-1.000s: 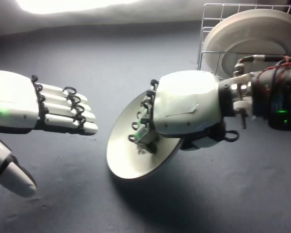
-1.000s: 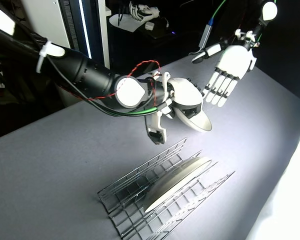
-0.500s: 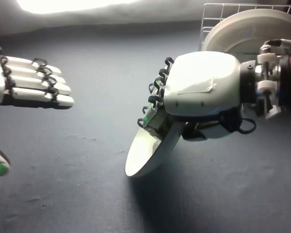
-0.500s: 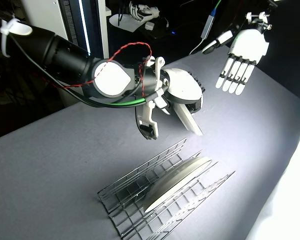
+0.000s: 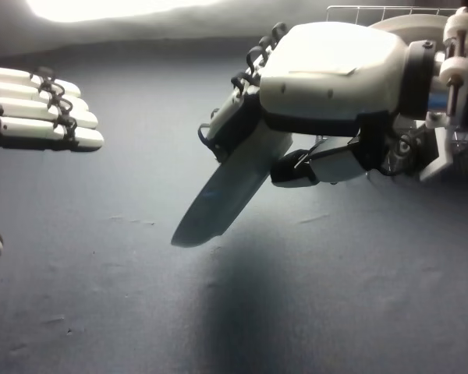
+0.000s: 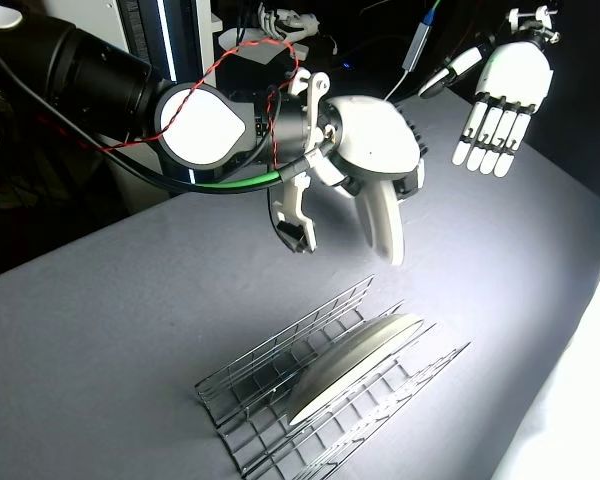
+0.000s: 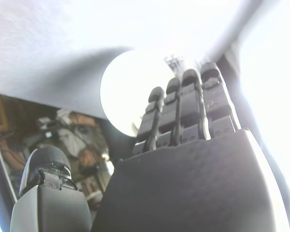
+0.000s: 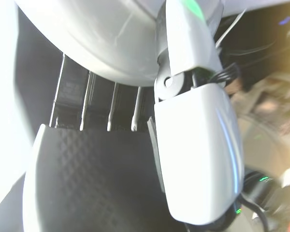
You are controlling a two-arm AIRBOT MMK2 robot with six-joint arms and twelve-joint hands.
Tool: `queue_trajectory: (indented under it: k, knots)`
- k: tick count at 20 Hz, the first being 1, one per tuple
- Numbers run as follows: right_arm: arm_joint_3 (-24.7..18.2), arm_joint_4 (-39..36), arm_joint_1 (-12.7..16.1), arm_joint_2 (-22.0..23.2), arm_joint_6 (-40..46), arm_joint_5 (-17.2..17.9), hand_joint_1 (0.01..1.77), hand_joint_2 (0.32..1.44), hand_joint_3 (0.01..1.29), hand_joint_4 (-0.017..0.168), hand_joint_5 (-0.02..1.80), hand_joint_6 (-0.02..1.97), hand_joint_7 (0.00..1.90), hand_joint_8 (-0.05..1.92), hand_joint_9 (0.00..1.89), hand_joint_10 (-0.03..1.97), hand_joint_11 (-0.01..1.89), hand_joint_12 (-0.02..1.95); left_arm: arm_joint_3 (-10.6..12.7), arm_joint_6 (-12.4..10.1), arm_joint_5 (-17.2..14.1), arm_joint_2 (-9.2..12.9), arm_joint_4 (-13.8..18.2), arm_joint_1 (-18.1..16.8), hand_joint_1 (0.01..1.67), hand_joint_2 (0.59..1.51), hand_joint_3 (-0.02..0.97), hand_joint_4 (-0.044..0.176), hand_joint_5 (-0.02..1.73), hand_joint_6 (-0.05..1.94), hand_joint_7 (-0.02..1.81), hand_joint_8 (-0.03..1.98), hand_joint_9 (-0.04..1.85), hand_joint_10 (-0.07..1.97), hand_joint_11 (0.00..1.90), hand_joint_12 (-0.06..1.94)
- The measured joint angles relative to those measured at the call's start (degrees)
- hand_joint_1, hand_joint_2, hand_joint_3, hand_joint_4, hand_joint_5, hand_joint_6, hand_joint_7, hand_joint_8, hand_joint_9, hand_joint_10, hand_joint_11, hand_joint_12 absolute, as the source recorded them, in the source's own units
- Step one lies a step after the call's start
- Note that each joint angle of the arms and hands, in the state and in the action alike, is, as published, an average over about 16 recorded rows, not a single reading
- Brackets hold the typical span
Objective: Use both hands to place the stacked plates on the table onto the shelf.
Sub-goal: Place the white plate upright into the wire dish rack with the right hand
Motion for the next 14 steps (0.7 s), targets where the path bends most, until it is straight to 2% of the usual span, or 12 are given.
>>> queue_trajectory:
  k: [7,14]
  knots:
    - [-1.8,15.5,2.2,1.4,0.2,-2.6,1.45,1.01,0.01,-0.005,0.85,1.07,0.9,0.87,0.9,1.11,0.8,1.61,0.1,-1.2,-0.4,0.1,1.6,-1.5,0.02,1.003,-0.002,0.002,0.02,0.02,0.02,0.0,0.02,0.01,0.02,0.01]
    - [-2.4,33.7,5.3,2.1,0.6,-8.1,1.46,1.01,0.01,-0.007,0.85,1.06,0.91,0.84,0.91,1.1,0.8,1.62,0.4,-2.4,-0.7,-0.4,3.8,-3.4,0.02,1.004,-0.002,0.001,0.02,0.02,0.02,0.0,0.02,0.01,0.02,0.01]
